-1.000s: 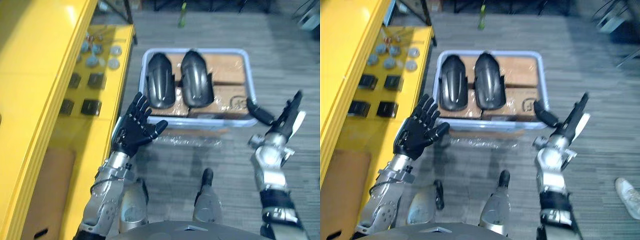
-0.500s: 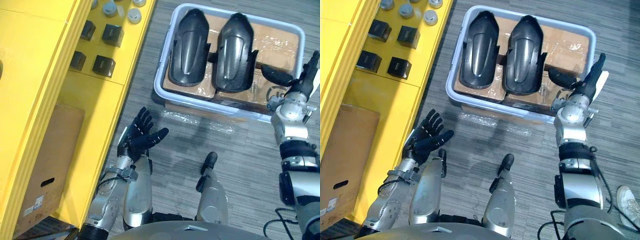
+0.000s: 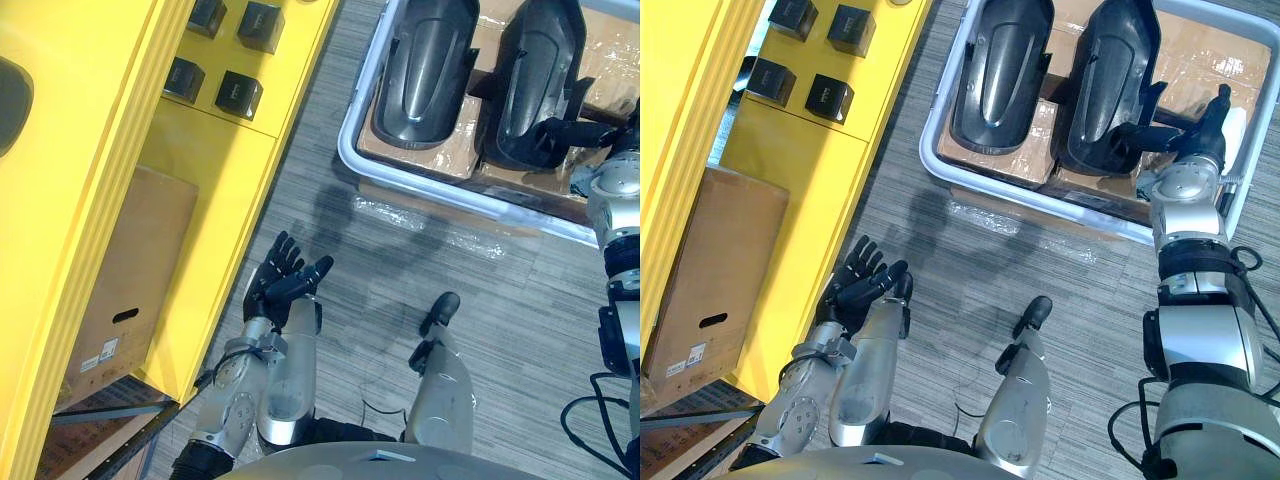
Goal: Walk over and take three plastic housings, then place them on the shelf
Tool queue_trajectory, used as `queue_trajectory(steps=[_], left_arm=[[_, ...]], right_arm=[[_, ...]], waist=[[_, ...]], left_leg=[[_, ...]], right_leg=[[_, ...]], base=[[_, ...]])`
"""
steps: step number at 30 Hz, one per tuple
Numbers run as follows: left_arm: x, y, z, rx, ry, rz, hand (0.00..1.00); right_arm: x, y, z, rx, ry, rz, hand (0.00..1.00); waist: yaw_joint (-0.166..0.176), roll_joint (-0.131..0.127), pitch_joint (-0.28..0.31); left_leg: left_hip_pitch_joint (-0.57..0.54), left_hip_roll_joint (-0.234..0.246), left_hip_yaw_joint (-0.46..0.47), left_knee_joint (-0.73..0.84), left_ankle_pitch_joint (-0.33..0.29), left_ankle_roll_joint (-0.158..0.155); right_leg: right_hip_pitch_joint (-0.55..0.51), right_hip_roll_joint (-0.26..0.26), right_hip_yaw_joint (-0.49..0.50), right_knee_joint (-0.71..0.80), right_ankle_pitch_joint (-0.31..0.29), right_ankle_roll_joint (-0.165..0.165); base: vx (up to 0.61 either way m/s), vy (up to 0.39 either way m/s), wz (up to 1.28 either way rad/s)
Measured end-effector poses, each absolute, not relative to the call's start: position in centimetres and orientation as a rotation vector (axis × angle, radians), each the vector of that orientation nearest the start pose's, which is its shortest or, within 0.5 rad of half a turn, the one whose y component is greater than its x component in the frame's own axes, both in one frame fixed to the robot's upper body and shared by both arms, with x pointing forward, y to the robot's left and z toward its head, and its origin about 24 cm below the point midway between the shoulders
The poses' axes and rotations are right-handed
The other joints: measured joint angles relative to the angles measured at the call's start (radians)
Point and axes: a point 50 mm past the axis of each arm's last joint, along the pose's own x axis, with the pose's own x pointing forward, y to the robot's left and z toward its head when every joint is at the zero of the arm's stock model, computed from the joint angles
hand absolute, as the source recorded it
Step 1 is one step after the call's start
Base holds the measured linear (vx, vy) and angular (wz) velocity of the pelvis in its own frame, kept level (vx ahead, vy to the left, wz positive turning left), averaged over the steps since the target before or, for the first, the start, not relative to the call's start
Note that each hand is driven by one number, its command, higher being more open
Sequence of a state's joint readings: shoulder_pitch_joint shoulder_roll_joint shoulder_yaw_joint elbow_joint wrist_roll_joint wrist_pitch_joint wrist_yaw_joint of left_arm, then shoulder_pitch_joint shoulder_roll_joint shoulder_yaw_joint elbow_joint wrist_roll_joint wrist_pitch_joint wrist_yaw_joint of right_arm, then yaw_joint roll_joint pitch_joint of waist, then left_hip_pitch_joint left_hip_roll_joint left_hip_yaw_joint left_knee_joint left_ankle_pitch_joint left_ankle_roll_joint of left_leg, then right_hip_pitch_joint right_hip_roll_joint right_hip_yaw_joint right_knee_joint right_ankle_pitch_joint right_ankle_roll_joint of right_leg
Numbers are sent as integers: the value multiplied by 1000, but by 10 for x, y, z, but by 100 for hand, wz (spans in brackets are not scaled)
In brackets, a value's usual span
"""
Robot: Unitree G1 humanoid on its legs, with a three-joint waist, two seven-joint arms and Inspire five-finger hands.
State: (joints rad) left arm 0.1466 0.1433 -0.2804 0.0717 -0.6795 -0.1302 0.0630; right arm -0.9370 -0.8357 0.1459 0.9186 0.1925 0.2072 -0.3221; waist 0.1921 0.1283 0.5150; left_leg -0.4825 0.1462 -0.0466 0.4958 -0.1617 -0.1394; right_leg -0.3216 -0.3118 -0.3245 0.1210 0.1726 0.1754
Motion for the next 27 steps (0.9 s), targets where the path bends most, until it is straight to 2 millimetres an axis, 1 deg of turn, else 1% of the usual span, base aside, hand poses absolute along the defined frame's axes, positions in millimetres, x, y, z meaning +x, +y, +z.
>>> queue_trajectory(steps=[2,5,8,11,12,13,14,16,20,24,27], left_arm=[[213,126,-4,-552,195,-61,100],[213,126,-5,-552,197,-61,100],[211,121,-6,-553,206,-79,100],[208,121,-8,-554,216,-76,100],[207,122,-8,-556,215,-72,100],[207,123,-8,-556,209,-67,100],[207,123,-7,-556,205,-65,100],[208,125,-4,-558,181,-55,100],[209,128,15,-615,82,-42,100],[206,136,23,-636,31,-13,100],[202,142,25,-643,9,8,100]], right_arm=[[352,-369,218,-664,119,-727,0],[347,-381,225,-822,195,-715,0],[344,-385,230,-866,229,-717,0],[344,-387,231,-846,255,-715,0],[344,-387,224,-861,300,-693,0],[346,-384,215,-871,329,-657,0],[348,-380,212,-860,328,-644,0],[352,-373,212,-860,298,-647,0],[348,-376,216,-842,267,-781,0],[340,-384,210,-794,273,-870,0],[340,-380,222,-774,187,-911,0]], waist=[[1,0,0],[-1,0,0],[-1,1,-1],[-2,1,-1],[-2,1,-1],[-3,1,-1],[-5,1,-1],[-8,2,-1],[-4,1,-1],[-9,-1,0],[-33,-4,1]], left_leg=[[0,0,-3,-14,9,-1],[2,0,-16,-39,27,-7],[11,0,-21,-67,51,-12],[31,4,-20,-81,57,-15],[42,5,-19,-86,57,-15],[48,6,-18,-91,58,-16],[51,6,-16,-94,59,-16],[56,8,-13,-98,61,-16],[65,14,-12,-100,65,-20],[118,21,2,-124,66,-22],[149,28,17,-147,68,-25]], right_leg=[[0,0,-4,1,-2,-2],[0,2,-20,3,-7,-9],[0,3,-27,3,-8,-13],[13,6,-27,3,-9,-15],[21,7,-27,3,-11,-17],[24,8,-27,2,-11,-17],[25,8,-26,2,-11,-18],[26,9,-23,2,-12,-19],[33,15,-22,3,-13,-22],[65,21,-10,1,-16,-26],[83,27,2,-11,-17,-27]], base=[[-57,-2,5],[-38,-18,12],[-12,-21,8],[0,0,0],[0,0,0],[0,0,0],[8,3,-4],[-6,2,-4],[-1,0,-1],[28,-3,-10],[15,-7,-14]])
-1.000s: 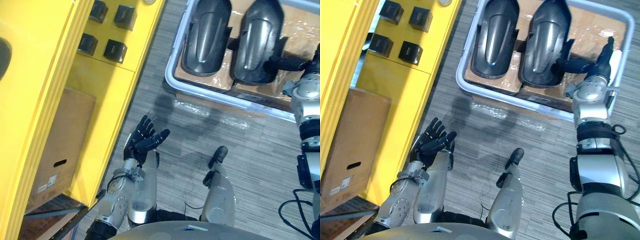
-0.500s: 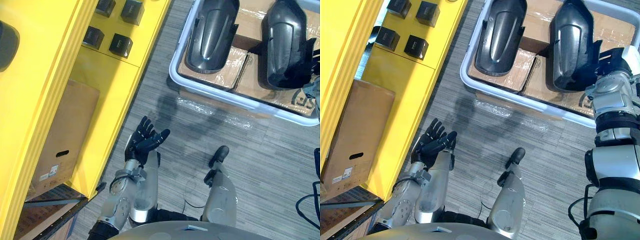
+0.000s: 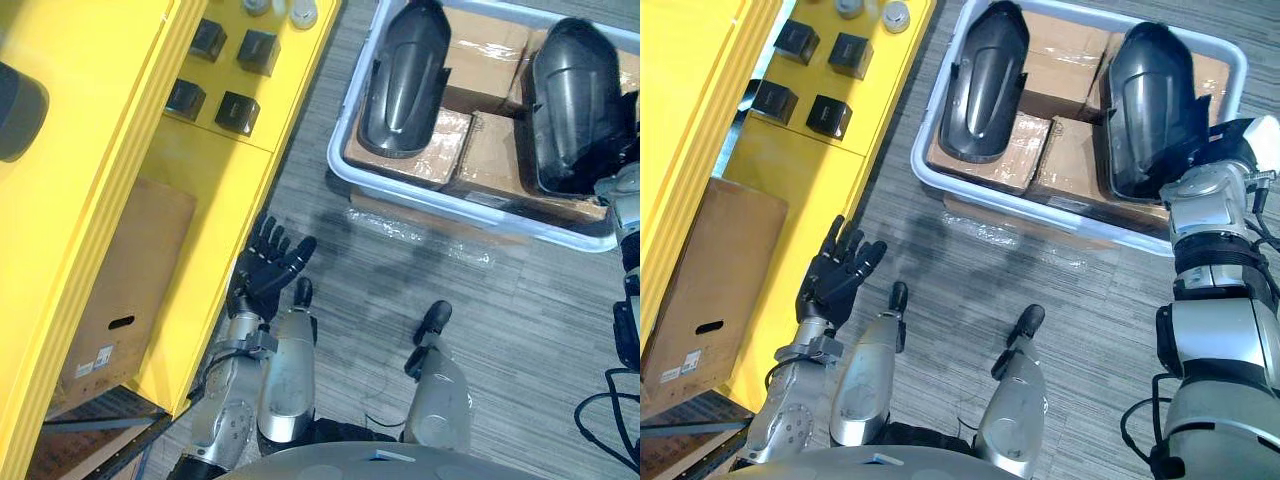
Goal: Walk over and take three plastic housings, then place them on the shelf
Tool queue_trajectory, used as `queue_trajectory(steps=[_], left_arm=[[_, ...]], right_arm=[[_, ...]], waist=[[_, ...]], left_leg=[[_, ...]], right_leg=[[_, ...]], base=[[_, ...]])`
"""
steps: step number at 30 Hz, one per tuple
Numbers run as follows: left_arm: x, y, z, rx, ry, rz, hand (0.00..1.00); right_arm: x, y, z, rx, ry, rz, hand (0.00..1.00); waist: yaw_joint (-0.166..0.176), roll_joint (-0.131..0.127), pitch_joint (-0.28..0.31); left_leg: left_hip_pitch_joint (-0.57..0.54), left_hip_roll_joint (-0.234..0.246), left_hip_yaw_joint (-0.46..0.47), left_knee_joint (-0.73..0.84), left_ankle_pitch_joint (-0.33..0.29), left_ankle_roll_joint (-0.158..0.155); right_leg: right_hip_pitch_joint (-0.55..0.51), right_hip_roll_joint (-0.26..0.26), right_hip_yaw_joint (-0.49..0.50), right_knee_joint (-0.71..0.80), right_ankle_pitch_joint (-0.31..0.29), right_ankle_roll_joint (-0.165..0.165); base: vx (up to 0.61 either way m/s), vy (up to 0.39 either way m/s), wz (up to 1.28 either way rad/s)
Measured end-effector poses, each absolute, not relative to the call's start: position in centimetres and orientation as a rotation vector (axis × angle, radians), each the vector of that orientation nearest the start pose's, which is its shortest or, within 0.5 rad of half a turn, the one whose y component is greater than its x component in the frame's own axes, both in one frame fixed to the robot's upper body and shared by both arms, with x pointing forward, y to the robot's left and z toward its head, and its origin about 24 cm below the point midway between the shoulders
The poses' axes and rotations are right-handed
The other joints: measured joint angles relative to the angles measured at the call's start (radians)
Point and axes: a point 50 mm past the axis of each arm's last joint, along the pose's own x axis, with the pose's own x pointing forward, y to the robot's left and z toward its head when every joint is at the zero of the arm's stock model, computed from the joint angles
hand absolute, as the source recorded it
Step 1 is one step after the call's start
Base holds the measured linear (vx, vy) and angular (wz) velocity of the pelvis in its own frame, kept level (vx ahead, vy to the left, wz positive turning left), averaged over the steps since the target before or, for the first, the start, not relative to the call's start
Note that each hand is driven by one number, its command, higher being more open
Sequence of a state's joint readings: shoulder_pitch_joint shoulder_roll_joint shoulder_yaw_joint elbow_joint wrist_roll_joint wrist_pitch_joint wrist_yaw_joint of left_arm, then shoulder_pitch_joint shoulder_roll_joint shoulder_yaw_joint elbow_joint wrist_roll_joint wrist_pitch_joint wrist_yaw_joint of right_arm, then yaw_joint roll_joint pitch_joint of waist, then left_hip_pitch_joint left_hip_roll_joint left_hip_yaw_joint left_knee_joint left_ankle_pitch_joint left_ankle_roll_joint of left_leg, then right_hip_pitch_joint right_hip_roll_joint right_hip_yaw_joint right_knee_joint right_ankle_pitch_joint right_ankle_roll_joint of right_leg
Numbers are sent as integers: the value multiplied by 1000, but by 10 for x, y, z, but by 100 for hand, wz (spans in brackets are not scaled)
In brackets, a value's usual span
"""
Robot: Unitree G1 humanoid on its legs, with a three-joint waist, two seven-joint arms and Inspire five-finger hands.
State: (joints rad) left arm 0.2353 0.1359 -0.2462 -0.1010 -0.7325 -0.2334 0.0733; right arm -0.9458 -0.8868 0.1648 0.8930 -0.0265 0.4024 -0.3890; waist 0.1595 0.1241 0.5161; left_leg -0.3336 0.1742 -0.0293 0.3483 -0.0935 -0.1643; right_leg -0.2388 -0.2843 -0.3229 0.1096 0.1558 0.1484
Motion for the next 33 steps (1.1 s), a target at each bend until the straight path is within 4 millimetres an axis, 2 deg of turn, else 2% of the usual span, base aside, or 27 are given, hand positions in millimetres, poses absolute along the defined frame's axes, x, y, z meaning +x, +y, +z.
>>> queue_trajectory(steps=[4,5,8,9,12,15,17,20,23,27,29,33], left_arm=[[195,144,30,-652,-14,5,100],[193,144,35,-654,-34,-4,100],[195,144,45,-617,-83,-30,100],[196,146,53,-593,-120,-48,100],[197,144,62,-552,-153,-91,100],[203,140,67,-527,-148,-140,100],[211,134,71,-573,-130,-189,100],[221,123,77,-641,-110,-251,100],[230,109,81,-680,-86,-329,100],[240,89,82,-706,-48,-422,100],[241,85,84,-713,-52,-434,100],[248,81,87,-714,-57,-440,100]], right_arm=[[337,-362,235,-789,-29,-895,0],[334,-353,241,-805,-125,-883,0],[331,-340,247,-845,-257,-871,0],[332,-328,248,-842,-322,-852,0],[332,-308,229,-849,-382,-792,0],[330,-288,204,-836,-394,-715,0],[326,-272,185,-821,-413,-664,0],[323,-254,172,-816,-462,-619,0],[317,-238,166,-774,-527,-584,0],[308,-216,171,-684,-634,-538,0],[303,-206,175,-647,-685,-513,0],[298,-184,175,-624,-729,-428,0]], waist=[[-20,-18,5],[-29,-26,5],[-29,-35,1],[-30,-50,-10],[-28,-83,-77],[-31,-102,-137],[-34,-114,-184],[-47,-127,-223],[-60,-132,-258],[-88,-137,-291],[-108,-143,-310],[-114,-143,-330]], left_leg=[[84,19,20,-56,11,-12],[123,19,27,-96,26,-13],[185,20,41,-148,41,-15],[216,19,51,-181,52,-15],[244,20,58,-238,72,-19],[284,18,62,-281,81,-19],[314,17,63,-307,87,-20],[342,15,67,-330,91,-21],[361,13,77,-341,92,-20],[398,13,90,-354,92,-20],[399,13,92,-353,92,-20],[430,12,110,-354,92,-20]], right_leg=[[56,21,4,-27,0,-1],[73,20,6,-28,0,-1],[104,20,6,-31,0,-1],[121,20,4,-41,-1,0],[133,25,-3,-66,-1,0],[166,25,-16,-88,-1,1],[193,25,-30,-102,-1,2],[219,25,-36,-121,2,6],[232,25,-32,-131,4,9],[257,25,-26,-134,4,9],[257,25,-26,-135,4,9],[281,26,-16,-146,5,12]], base=[[60,-23,-11],[76,-18,-8],[66,-12,-7],[42,-12,-5],[67,-15,0],[90,-4,4],[80,4,6],[46,2,0],[19,1,-6],[-11,3,-6],[-23,-1,-11],[-51,-2,-10]])
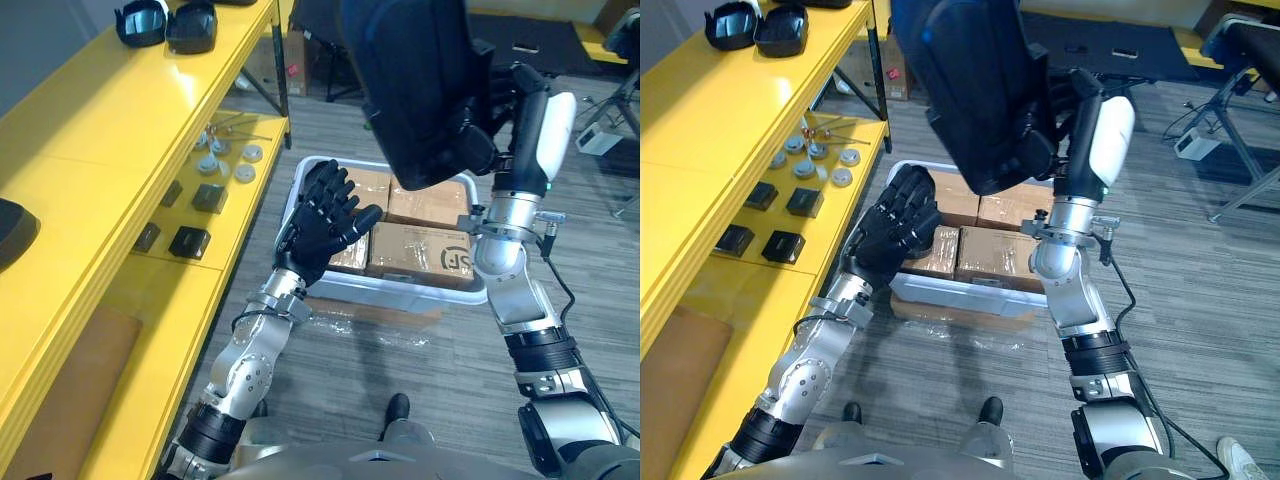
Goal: Walk over and take three plastic housings, then place them on the shelf
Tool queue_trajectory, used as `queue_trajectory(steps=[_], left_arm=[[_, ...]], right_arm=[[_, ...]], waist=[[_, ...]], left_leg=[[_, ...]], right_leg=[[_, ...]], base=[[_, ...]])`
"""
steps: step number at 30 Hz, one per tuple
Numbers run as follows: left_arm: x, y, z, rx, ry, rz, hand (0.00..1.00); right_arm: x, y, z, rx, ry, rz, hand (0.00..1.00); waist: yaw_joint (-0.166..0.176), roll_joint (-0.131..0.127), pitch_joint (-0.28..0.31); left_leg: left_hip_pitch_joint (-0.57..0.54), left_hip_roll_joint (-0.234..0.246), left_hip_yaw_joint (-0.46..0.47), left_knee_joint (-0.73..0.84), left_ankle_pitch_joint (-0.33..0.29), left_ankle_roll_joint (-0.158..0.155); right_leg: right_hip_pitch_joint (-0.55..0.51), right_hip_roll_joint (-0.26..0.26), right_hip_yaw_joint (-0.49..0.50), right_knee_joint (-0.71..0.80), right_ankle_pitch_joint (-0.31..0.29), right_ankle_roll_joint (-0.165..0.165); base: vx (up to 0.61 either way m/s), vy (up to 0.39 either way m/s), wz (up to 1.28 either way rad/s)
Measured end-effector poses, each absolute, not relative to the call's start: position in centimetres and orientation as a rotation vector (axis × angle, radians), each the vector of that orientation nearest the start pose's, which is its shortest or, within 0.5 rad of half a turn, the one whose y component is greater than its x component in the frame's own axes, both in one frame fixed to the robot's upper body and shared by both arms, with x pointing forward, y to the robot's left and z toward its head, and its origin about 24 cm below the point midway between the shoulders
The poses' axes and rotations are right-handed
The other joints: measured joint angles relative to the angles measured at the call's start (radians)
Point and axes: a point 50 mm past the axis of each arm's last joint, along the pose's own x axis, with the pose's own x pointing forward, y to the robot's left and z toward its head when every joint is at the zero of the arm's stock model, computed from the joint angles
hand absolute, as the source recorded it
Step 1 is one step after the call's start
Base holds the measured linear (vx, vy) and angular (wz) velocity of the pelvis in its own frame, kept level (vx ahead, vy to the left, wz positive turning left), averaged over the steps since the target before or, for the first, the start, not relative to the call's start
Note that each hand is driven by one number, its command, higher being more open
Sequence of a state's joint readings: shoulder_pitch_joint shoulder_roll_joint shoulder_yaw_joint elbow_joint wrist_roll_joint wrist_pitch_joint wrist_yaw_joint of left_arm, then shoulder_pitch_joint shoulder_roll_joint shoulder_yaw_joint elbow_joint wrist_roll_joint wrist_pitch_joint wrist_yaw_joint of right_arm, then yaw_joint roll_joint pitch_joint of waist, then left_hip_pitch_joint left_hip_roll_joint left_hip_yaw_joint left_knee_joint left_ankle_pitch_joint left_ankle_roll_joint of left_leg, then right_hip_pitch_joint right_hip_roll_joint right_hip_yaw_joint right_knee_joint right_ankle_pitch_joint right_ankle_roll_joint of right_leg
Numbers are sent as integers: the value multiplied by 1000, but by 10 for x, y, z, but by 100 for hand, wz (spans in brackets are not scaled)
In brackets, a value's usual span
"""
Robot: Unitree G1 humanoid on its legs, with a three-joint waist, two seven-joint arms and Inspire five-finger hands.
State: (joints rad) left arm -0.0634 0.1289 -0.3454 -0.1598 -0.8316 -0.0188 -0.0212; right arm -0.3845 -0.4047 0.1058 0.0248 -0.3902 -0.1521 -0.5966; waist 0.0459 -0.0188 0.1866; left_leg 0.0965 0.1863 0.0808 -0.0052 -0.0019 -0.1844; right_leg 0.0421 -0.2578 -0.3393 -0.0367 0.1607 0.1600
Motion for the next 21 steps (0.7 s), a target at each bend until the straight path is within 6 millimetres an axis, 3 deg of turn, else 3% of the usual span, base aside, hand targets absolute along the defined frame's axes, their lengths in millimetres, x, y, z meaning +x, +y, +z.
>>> queue_trajectory(steps=[9,15,16,21], left_arm=[[251,85,87,-656,-71,-327,100],[253,95,91,-664,-110,-205,100],[253,97,91,-668,-111,-184,0],[255,105,90,-676,-96,-86,0]], right_arm=[[290,-124,133,-569,-612,-115,0],[286,-110,123,-555,-582,-44,0],[286,-108,122,-553,-578,-37,0],[283,-99,116,-530,-559,-12,0]], waist=[[3,-1,-44],[4,-6,-52],[6,-6,-52],[6,-8,-54]], left_leg=[[0,-2,-5,1,2,0],[3,-3,-22,1,2,0],[5,-2,-25,1,1,-1],[16,-2,-24,1,-3,-1]], right_leg=[[14,1,-10,-19,5,5],[30,0,-24,-19,6,6],[34,1,-27,-19,6,6],[45,1,-29,-21,1,1]], base=[[-24,6,1],[19,13,8],[-4,15,9],[-6,4,0]])
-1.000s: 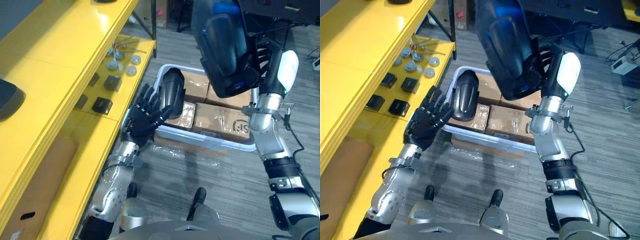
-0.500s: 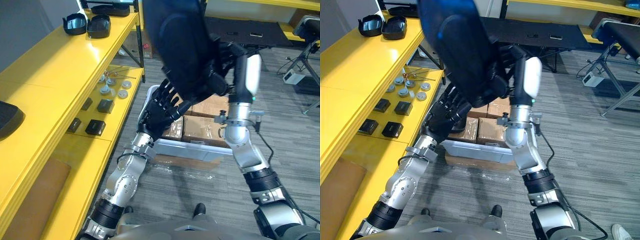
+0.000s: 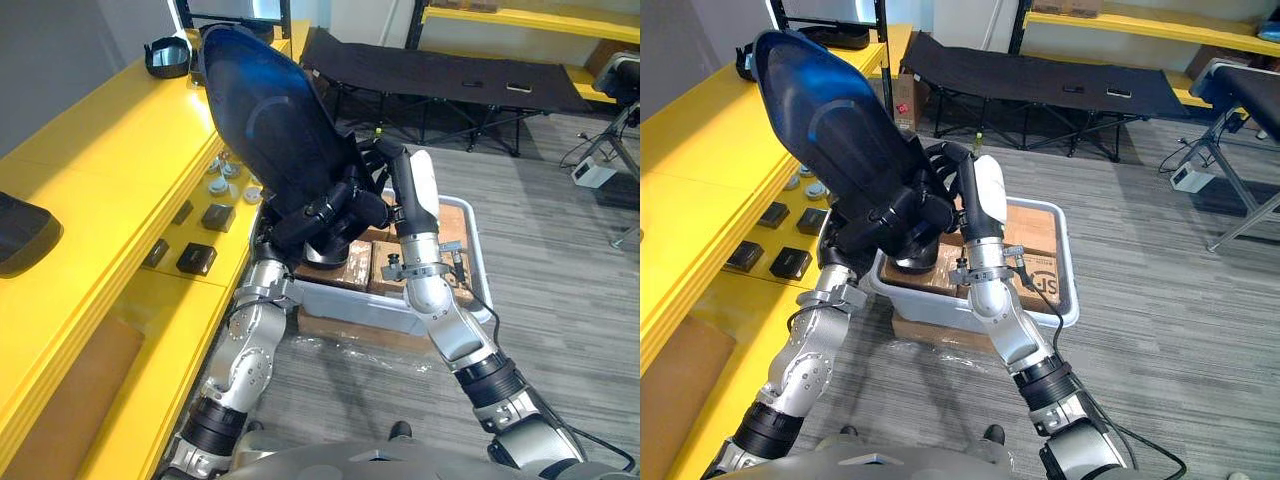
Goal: Walk over and take three plastic housings, then place them on the shelf
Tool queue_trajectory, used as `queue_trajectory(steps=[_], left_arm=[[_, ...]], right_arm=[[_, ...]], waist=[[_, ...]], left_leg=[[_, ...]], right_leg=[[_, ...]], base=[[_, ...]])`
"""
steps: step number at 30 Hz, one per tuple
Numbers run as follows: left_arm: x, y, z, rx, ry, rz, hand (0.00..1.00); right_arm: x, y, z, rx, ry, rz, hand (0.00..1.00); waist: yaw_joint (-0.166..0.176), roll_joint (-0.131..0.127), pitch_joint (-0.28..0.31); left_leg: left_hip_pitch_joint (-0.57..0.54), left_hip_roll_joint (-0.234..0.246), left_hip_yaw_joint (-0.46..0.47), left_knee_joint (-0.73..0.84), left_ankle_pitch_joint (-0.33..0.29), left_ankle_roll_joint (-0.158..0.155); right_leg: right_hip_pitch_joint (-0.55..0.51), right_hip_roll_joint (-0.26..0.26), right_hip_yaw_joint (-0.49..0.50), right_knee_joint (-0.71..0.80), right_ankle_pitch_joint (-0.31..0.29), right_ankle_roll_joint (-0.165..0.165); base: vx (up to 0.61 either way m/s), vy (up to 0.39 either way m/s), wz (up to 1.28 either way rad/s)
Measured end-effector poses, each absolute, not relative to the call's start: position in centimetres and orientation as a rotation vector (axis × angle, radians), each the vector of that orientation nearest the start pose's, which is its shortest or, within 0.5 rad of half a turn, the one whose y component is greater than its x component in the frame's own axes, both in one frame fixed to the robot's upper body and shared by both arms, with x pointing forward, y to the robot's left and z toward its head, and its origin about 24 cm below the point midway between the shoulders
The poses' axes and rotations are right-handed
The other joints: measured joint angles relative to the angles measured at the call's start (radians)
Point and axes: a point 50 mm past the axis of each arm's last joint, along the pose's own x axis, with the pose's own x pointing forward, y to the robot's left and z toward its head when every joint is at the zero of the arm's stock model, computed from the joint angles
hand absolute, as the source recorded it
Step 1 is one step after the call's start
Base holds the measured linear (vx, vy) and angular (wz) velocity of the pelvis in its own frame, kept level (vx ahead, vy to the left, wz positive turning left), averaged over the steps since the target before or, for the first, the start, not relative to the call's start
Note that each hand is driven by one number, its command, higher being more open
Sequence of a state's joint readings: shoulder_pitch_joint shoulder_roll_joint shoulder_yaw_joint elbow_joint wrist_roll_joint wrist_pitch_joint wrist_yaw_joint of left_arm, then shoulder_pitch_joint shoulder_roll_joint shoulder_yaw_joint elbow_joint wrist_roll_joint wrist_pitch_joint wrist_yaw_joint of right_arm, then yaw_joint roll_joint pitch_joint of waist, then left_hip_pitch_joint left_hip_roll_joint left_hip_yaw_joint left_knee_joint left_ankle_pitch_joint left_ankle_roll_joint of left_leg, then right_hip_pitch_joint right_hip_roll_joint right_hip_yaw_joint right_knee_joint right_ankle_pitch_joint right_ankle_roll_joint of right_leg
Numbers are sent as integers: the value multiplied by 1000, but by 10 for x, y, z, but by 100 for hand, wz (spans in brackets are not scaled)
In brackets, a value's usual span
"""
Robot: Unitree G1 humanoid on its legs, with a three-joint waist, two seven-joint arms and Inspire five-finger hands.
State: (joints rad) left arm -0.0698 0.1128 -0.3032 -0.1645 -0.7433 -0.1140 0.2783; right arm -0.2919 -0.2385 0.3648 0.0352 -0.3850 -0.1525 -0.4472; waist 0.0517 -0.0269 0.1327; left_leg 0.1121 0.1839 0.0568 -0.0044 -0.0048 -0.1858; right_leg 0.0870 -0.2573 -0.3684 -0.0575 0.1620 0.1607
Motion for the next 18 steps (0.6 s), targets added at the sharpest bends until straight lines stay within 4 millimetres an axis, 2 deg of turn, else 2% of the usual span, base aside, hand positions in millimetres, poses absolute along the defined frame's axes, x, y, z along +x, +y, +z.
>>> queue_trajectory(steps=[6,14,15,18], left_arm=[[255,106,88,-699,-72,-20,0],[258,109,76,-685,-14,4,0],[258,109,74,-696,-7,6,0],[258,109,75,-704,-6,6,0]], right_arm=[[280,-92,111,-515,-545,15,0],[272,-85,100,-479,-510,32,0],[272,-84,99,-472,-507,29,100],[270,-82,98,-464,-506,27,100]], waist=[[-1,-2,-2],[-3,-23,-39],[-3,-23,-39],[-3,-23,-39]], left_leg=[[0,0,0,0,0,0],[1,1,2,0,-3,-1],[1,1,2,0,-3,-1],[1,1,2,0,-3,-1]], right_leg=[[0,0,-1,0,-1,-1],[2,1,-3,-6,-1,-1],[2,1,-3,-6,-1,-1],[2,1,-3,-6,-1,-2]], base=[[0,0,0],[0,0,0],[0,0,0],[0,0,0]])
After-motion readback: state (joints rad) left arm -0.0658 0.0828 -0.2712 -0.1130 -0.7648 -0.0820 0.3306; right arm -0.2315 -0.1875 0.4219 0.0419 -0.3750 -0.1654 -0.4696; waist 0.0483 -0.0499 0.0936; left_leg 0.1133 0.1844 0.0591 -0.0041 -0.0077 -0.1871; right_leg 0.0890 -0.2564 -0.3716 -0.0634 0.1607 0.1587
